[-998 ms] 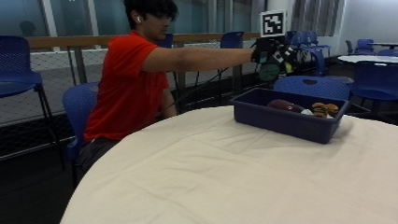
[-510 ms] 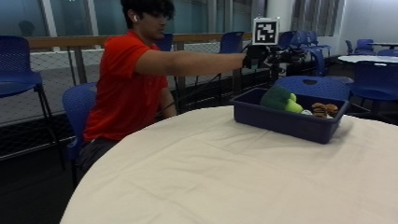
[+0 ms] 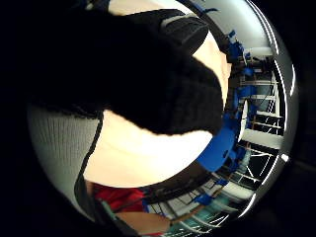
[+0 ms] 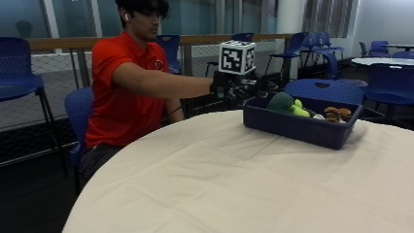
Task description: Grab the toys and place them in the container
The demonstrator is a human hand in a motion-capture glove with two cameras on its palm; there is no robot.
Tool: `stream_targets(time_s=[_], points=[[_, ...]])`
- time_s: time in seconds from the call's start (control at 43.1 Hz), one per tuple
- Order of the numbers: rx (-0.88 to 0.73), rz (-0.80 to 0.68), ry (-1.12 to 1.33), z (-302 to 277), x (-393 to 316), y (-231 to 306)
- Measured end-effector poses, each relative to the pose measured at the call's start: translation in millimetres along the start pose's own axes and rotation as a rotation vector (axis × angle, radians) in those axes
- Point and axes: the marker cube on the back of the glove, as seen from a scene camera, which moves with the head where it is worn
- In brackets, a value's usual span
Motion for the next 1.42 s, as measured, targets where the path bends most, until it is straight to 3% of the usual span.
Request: stream_targets(time_s=[0.302,0.766,1.415], points=[[-0.012,0.081,0.022,38,60,51],[0.002,0.123,-0.052,52,117,107],[-0.044,0.16,-0.119,94,122,123]])
